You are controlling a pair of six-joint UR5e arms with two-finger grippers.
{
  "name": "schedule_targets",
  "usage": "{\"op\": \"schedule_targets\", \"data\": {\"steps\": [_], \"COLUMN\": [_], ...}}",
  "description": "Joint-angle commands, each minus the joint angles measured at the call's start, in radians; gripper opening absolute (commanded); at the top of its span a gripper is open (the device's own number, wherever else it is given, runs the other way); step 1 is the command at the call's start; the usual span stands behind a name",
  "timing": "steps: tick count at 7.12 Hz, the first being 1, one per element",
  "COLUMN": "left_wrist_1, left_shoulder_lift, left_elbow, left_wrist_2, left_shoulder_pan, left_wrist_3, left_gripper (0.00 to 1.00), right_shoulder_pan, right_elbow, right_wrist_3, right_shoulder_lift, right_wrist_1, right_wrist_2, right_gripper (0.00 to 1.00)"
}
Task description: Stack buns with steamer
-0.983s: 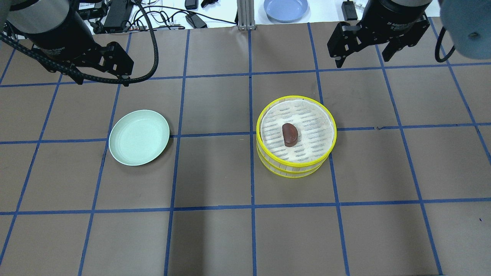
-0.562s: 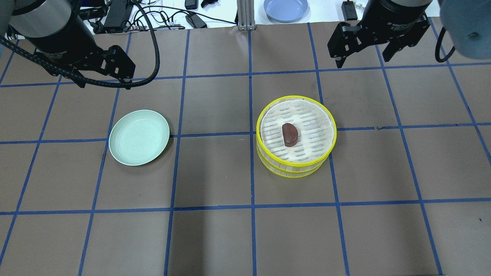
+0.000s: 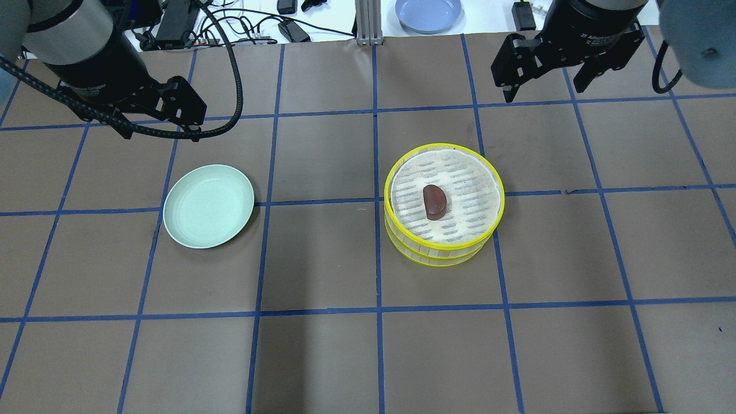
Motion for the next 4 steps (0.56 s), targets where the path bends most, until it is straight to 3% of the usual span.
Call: {"op": "schedule_targets", "data": {"steps": [1,4], "left_wrist_1": [-0.002,0.0], "left_shoulder_lift": [0.0,-0.001], "left_elbow": [-0.004,-0.007], "left_wrist_2": [0.004,0.0], "left_shoulder_pan": [-0.001,-0.003], "left_wrist_3": [0.001,0.001], "left_gripper": [1.0,1.0], "right_shoulder_pan": [0.0,0.0], "right_elbow": [0.0,0.002], "right_wrist_3": [-0.003,-0.005], "right_shoulder_lift": [0.0,0.0], "right_wrist_1": [0.0,0.001], "right_wrist_2": [-0.001,-0.002], "right_gripper": [1.0,1.0]}}
